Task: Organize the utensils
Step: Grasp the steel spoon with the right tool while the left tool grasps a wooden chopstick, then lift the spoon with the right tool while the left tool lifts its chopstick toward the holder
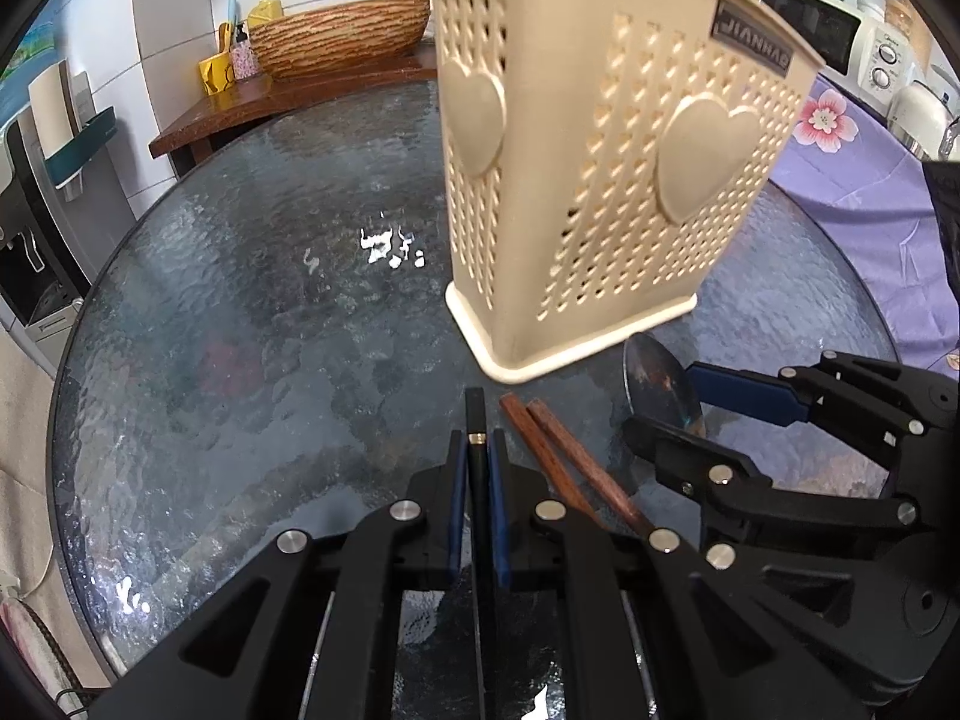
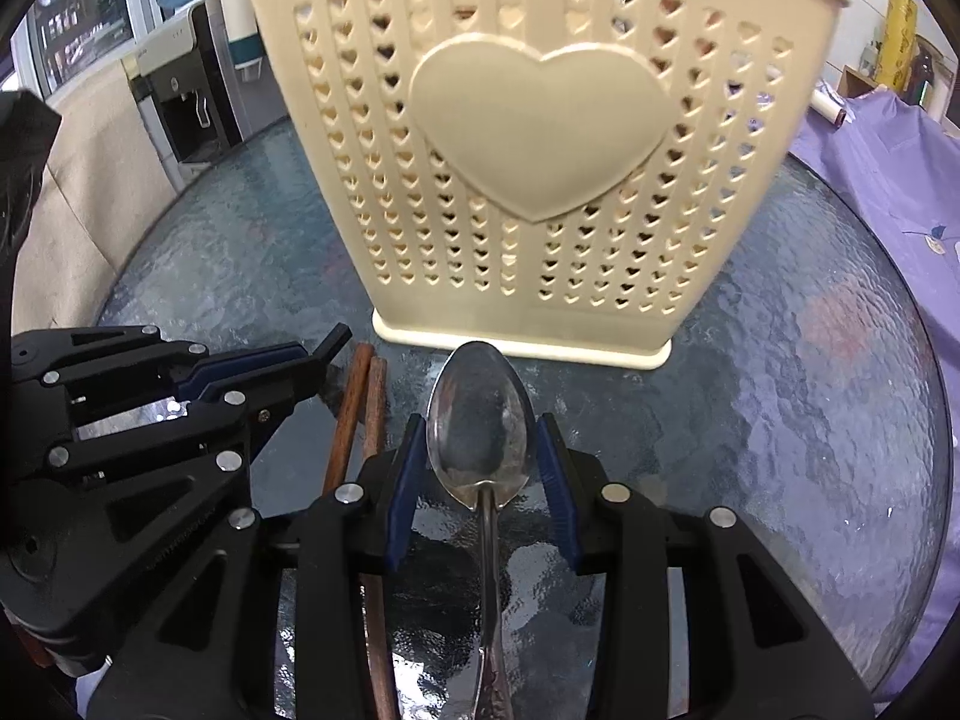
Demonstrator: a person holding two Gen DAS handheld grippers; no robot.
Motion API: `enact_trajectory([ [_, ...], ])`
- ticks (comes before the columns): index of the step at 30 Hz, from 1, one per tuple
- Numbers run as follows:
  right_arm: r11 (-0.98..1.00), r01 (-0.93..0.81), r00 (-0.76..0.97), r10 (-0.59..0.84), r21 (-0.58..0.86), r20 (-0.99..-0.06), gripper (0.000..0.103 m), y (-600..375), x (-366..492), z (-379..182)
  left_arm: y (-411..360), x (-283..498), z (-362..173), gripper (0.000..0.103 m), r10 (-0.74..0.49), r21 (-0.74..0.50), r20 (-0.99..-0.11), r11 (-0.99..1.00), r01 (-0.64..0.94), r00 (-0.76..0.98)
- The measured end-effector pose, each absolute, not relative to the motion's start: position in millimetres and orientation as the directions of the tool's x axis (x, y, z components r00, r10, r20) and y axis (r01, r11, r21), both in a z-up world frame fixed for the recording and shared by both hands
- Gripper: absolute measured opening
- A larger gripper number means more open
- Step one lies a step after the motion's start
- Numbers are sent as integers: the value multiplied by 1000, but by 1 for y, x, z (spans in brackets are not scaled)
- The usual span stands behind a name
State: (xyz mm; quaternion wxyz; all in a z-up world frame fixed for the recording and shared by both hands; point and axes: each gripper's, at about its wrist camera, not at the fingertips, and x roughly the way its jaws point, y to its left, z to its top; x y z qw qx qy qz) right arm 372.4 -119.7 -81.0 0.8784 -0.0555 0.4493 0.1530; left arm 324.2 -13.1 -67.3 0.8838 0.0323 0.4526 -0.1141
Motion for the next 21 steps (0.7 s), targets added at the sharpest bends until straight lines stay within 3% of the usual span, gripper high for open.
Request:
enact_trajectory([
  [15,937,-309,631,328,160,-702,38,-159,350,-29,-7,293,2,8,-261,-97,-677,958,268,688],
  [21,902,-351,657,428,251,-620,38,-174,331,1,-2,282,27,8,-282,-105,-628,954,280,725],
])
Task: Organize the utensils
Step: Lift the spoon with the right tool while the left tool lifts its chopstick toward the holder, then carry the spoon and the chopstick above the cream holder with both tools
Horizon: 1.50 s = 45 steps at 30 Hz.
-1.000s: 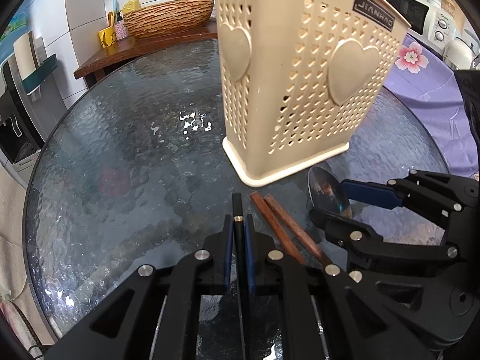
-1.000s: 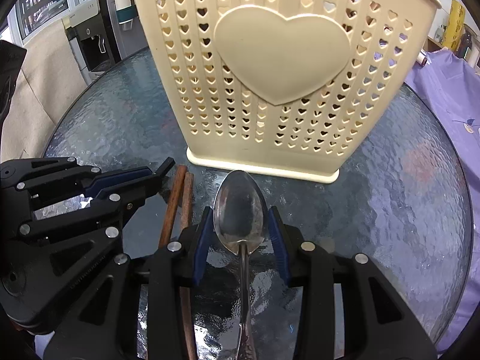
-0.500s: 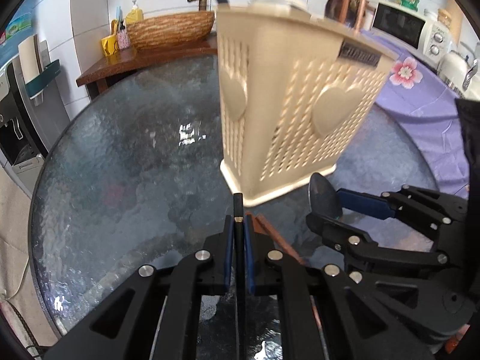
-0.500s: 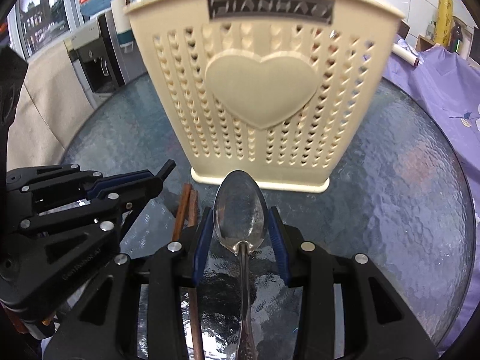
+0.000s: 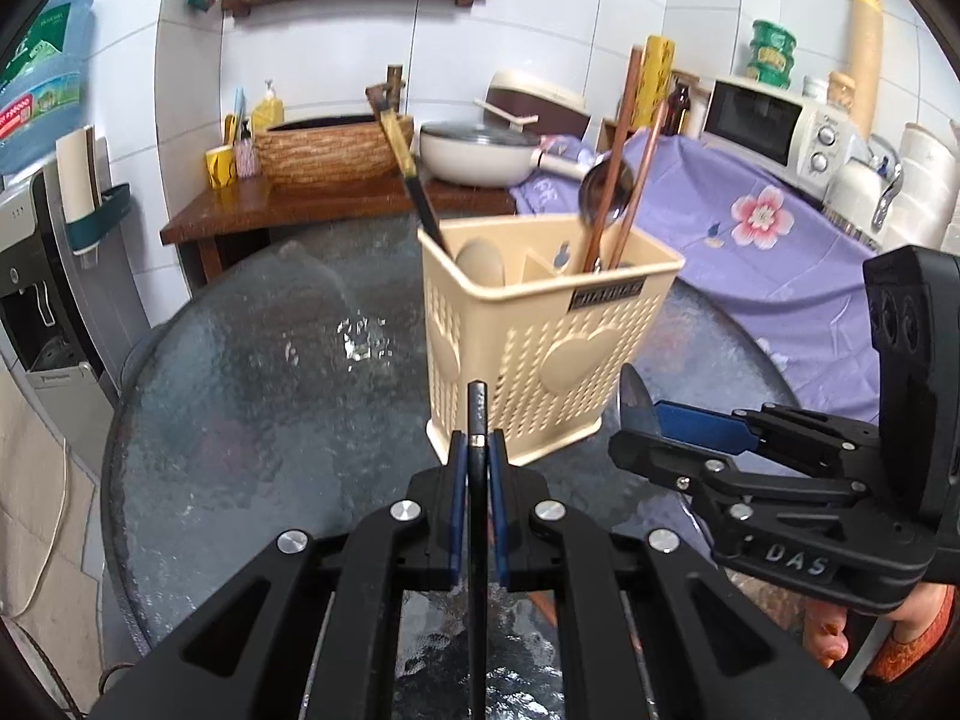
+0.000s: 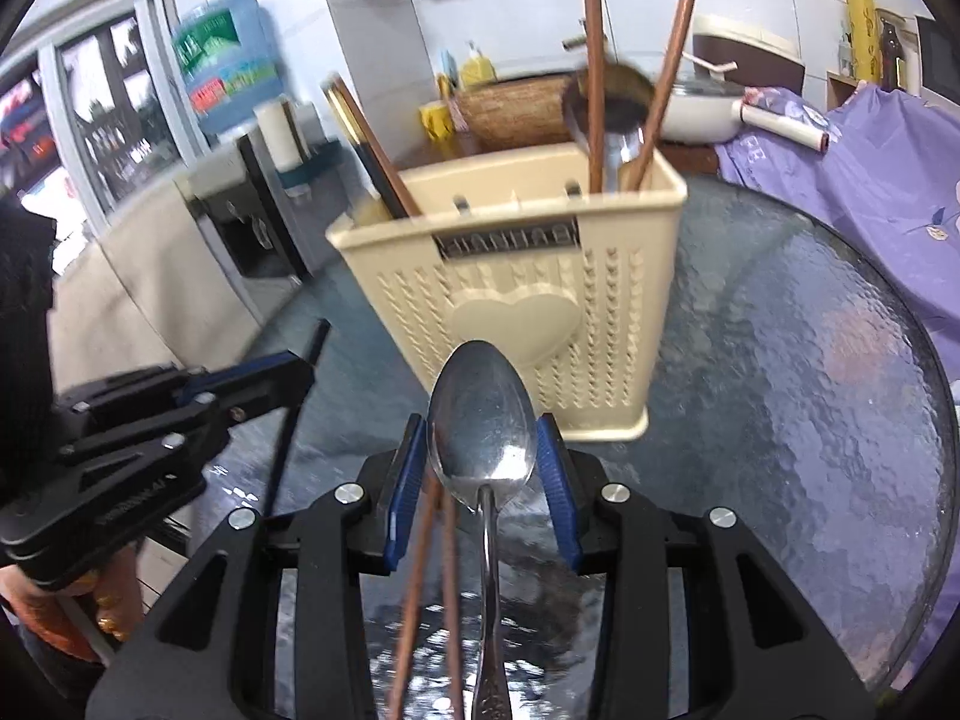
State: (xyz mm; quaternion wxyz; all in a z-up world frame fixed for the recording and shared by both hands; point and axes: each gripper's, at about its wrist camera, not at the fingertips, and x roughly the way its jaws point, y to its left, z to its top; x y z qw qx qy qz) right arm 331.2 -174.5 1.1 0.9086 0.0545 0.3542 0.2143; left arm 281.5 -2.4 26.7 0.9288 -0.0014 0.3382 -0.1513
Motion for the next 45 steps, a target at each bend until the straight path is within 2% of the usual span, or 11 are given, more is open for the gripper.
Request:
enact_trajectory([
  [9,880,-373,666,474,293,-576,38,-169,326,20,-1,266,48,8,-294,-96,-585,951,295,756],
  [18,894,-361,662,447,266,-602,38,-165,325,12,0,264,49,8,-293,-99,-585,951,292,757],
  [31,927,-307,641,368,214,-674,38,-165,339,-32,1,263,51,7,-296,-96,-580,950,297,759],
  [45,929,-316,670,361,191,-649,38,-169,327,-11,2,259,55,7,-296,-92,-569,950,298,768],
])
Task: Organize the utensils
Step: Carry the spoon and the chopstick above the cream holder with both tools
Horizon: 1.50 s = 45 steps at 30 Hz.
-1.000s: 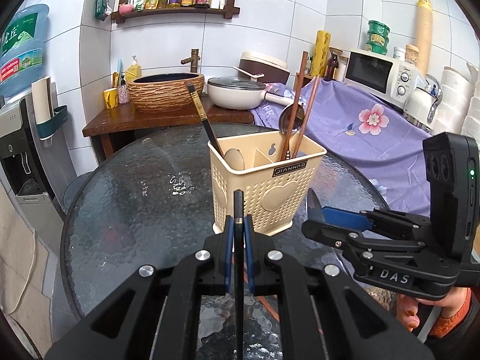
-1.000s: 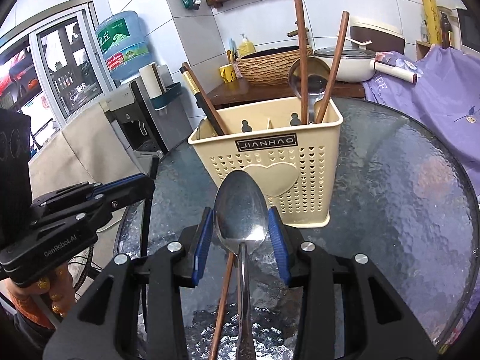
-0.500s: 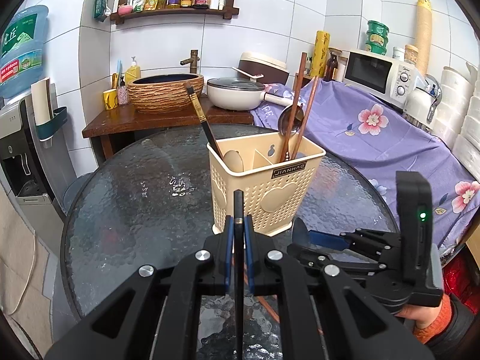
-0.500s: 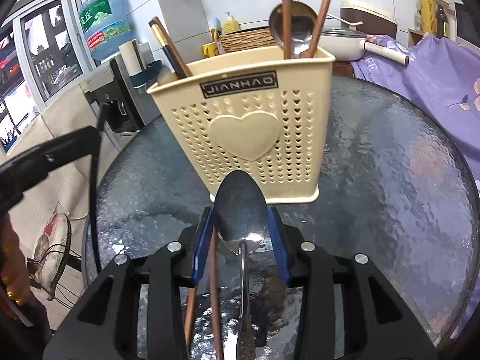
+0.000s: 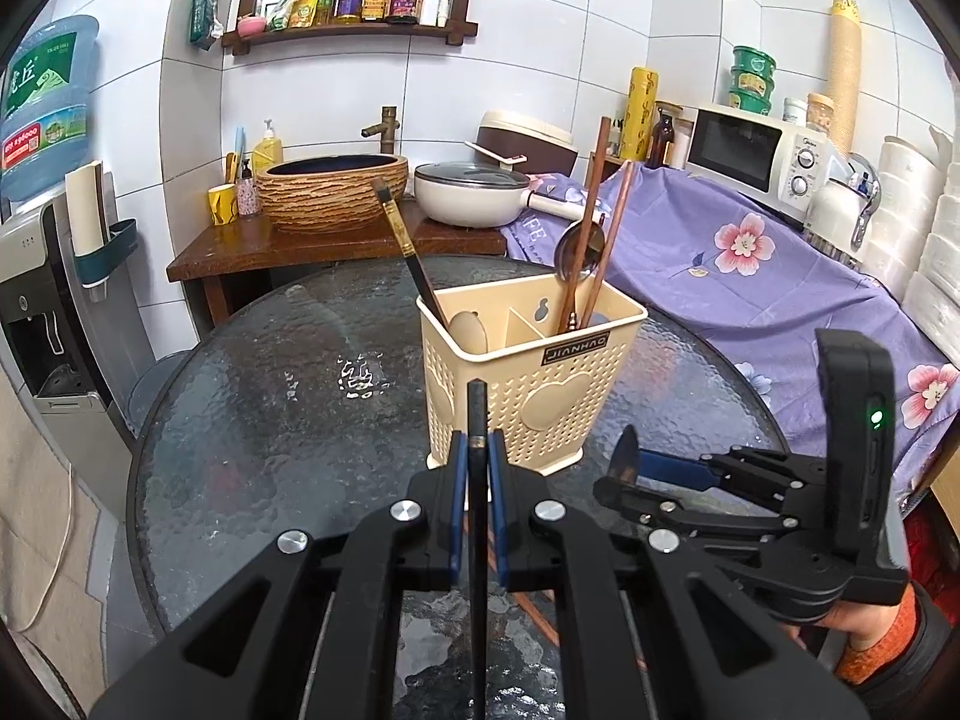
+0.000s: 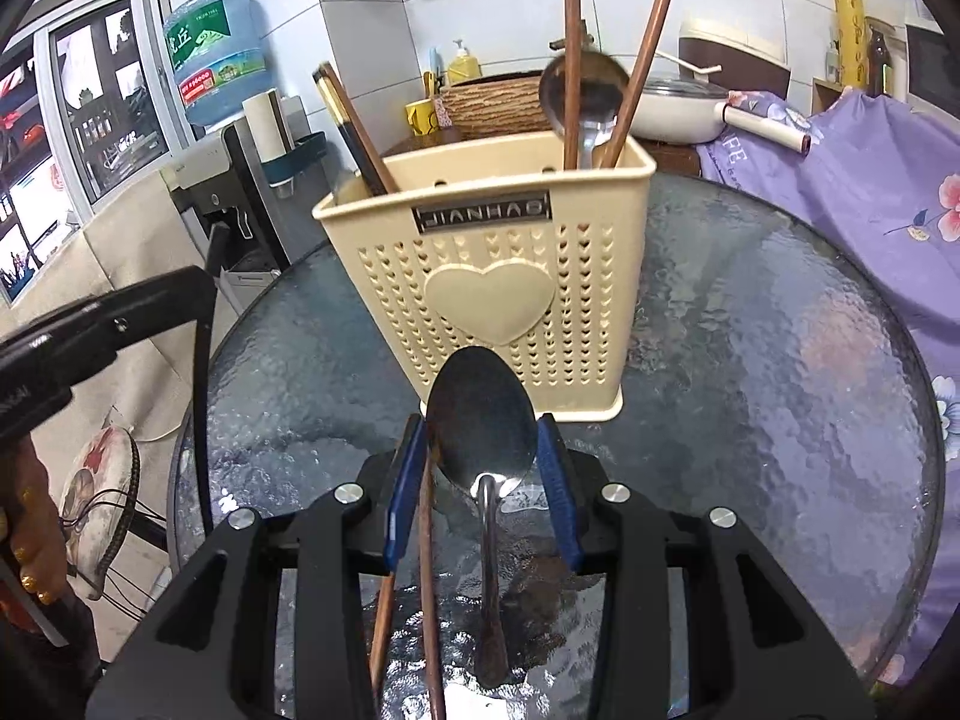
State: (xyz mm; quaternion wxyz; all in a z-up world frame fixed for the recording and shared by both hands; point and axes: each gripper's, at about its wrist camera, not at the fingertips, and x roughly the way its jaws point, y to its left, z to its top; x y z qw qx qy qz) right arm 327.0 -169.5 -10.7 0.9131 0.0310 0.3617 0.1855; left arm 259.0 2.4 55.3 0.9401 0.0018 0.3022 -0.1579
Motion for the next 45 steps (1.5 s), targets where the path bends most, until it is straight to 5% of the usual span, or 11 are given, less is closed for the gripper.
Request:
enact_trajectory([
  [17,927,-334,668,362,172,-650,38,-180,307,19,4,240,73,8,-301,-69,-531,947,314,792],
  [31,904,-368,728,426,217,-537,38,-186,299,67,5,237,103,7,-318,-51,-480,940,337,817],
  [45,886,-421,753,462,196,-469,38,-185,315,134,-7,260,190,7,-459,-106,-407,882,459,789],
])
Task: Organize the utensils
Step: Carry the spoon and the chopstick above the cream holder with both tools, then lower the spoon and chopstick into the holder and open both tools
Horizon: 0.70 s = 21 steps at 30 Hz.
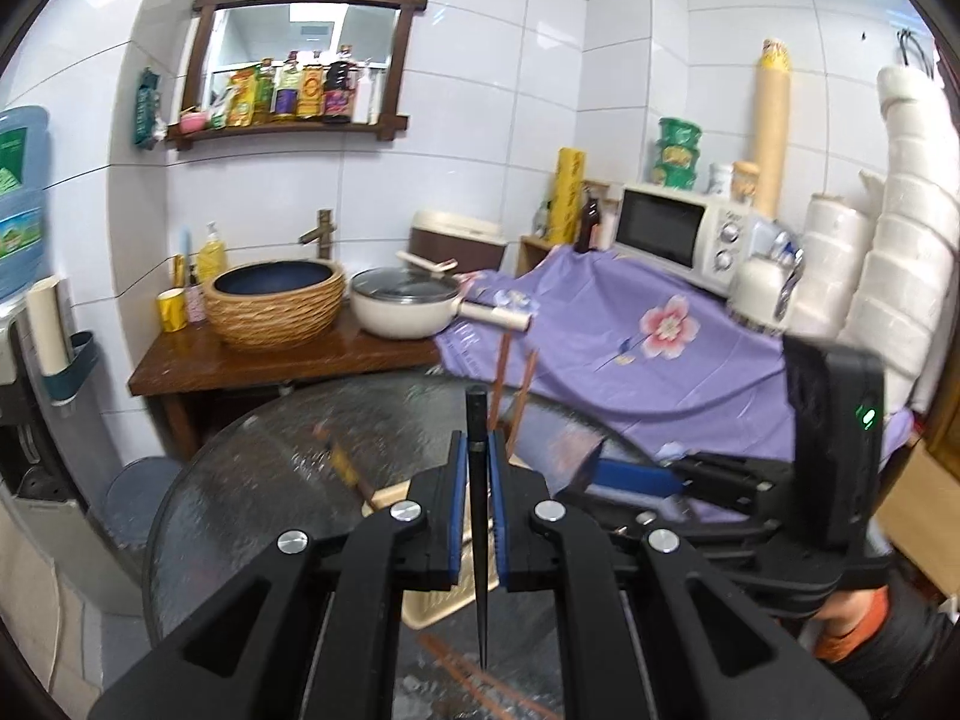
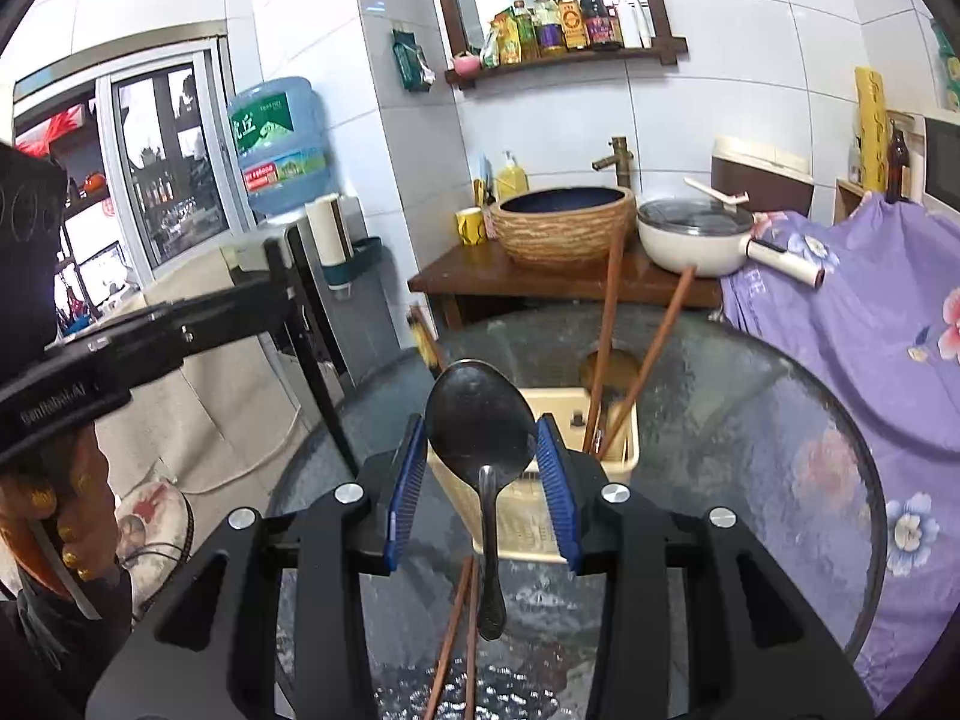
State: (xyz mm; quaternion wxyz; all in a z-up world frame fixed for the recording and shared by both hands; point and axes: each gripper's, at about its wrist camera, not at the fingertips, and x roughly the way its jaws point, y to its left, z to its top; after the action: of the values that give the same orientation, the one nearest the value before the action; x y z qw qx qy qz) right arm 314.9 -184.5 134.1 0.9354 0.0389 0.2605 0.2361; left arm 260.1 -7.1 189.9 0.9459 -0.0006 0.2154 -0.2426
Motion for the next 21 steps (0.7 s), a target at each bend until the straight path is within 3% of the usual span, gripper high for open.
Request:
enact_trajectory([
  [11,905,-374,819,424,201,-387,38,-192,362,199,-26,305,264,7,-392,-55,-335,916,397,857],
  [14,916,-352,838,400,193,-371,38,-191,379,200,-32,320,261,4,-330,-12,-327,938,345,885],
  [21,942,-287,849,335,175,-408,38,-183,409,141,-33,353,205,4,-299,-32,-430,948,317,852],
])
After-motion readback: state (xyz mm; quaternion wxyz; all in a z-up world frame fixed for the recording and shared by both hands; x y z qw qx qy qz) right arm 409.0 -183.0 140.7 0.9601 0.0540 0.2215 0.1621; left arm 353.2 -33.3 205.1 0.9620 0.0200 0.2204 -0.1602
